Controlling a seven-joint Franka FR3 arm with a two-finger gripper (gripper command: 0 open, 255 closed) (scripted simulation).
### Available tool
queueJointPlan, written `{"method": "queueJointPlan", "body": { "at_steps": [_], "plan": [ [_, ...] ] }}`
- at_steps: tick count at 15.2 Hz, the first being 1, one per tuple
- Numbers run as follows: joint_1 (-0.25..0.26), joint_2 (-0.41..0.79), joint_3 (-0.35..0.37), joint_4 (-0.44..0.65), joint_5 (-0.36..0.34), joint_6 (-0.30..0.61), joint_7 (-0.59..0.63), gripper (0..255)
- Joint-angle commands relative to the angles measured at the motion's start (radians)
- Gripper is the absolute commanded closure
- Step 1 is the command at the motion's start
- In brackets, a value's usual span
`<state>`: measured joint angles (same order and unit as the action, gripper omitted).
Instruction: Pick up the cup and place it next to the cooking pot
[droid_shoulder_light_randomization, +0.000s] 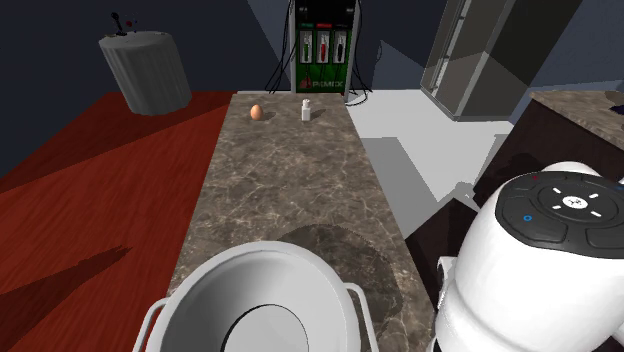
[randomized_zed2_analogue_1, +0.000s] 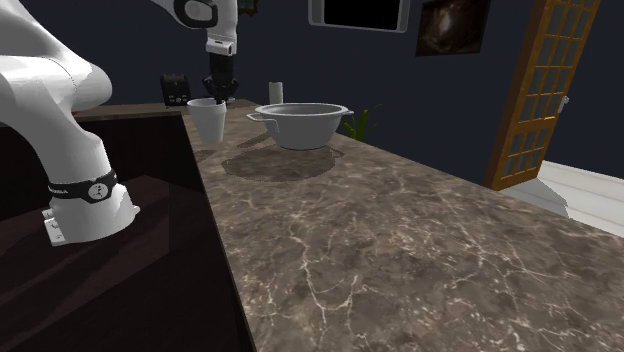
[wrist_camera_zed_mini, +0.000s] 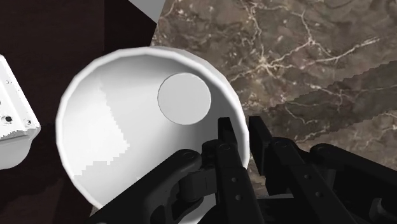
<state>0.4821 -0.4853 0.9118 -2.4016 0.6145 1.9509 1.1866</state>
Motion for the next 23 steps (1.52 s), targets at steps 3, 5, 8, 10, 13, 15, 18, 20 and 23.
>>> {"method": "queueJointPlan", "body": {
  "at_steps": [3,5,8,10,13,15,18,20,23],
  "plan": [
    [-0.01,0.03,0.034,-0.035,0.007,0.066,-0.007,255],
    [-0.01,0.03,0.034,-0.035,0.007,0.066,-0.007,255],
    [-0.01,0.03,0.034,-0.035,0.007,0.066,-0.007,255],
    [-0.01,0.03,0.034,-0.035,0.007,0.066,-0.007,255],
    [-0.01,0.03,0.034,-0.035,0.007,0.066,-0.007,0],
    [-0.01,0.03,0.034,-0.035,0.007,0.066,-0.007,0],
    [-0.007,0.013,0.011,-0.015,0.001,0.028,-0.007,0],
    [-0.005,-0.012,-0.03,0.028,-0.015,-0.045,-0.007,0],
    [-0.004,-0.02,-0.045,0.047,-0.022,-0.073,-0.006,0]
  ]
}}
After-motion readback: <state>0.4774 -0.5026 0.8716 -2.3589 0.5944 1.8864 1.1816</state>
